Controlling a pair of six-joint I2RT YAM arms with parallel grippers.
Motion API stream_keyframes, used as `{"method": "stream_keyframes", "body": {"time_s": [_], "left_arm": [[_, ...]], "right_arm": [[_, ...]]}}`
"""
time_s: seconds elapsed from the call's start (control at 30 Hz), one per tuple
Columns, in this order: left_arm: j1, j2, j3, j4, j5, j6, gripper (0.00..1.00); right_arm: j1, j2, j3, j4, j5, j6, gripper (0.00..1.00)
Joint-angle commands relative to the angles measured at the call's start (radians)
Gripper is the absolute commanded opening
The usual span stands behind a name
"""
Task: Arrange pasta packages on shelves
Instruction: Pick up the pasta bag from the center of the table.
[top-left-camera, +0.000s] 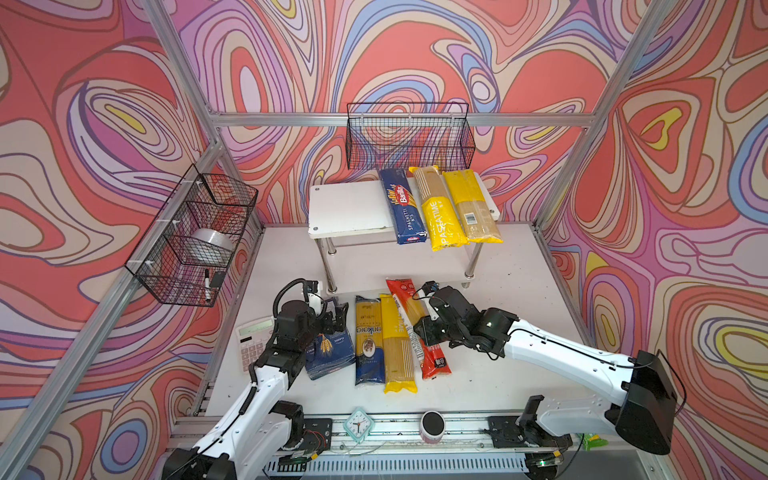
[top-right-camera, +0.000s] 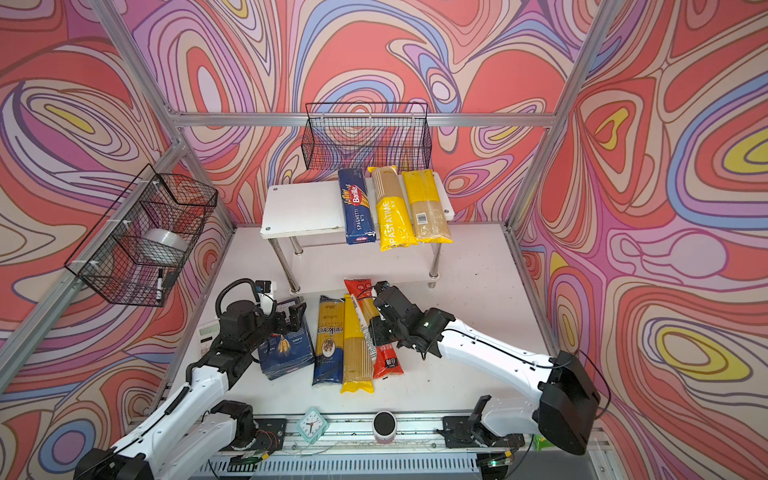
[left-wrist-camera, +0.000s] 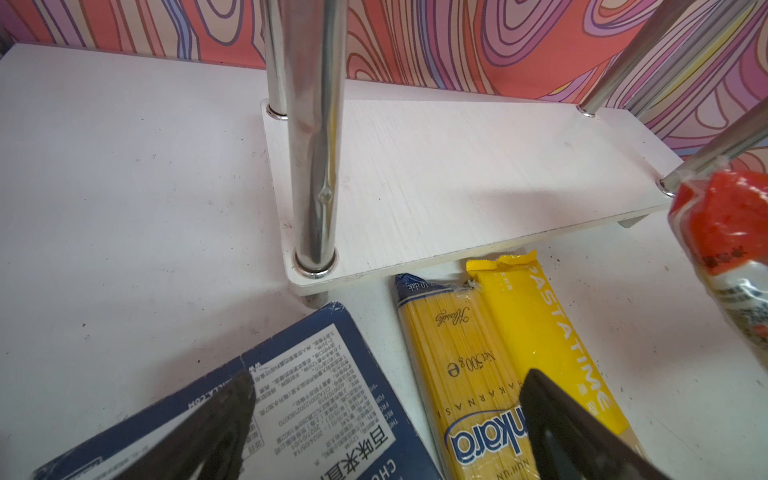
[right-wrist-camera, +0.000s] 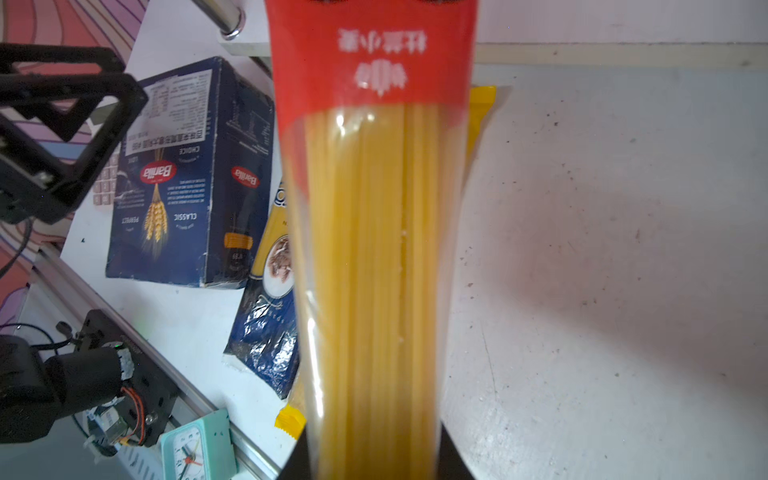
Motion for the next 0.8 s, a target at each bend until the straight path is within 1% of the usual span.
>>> {"method": "stream_keyframes", "body": {"time_s": [0.0,0.13,0.33,0.77], "left_arm": [[-0.003,0.0,0.001,-0.004,0.002,0.01,1.0],[-0.003,-0.003,0.0,-0.003,0.0,0.009,1.0],[-0.003,-0.003,-0.001,-0.004,0.003,0.01,1.0],[-0.003,-0.003,-0.001,-0.004,0.001,0.01,1.0]], "right_arm": [[0.019,-0.045,0.075,0.11,0.008,-0.028,0.26],[0.046,-0.044,0.091,0.131,-0.001,-0.04,0.26],[0.088,-0.042,0.121,0.191,-0.046,-0.096,0.26],[0.103,-0.021,0.254,0.148,-0.046,-0.163,0.25]]}}
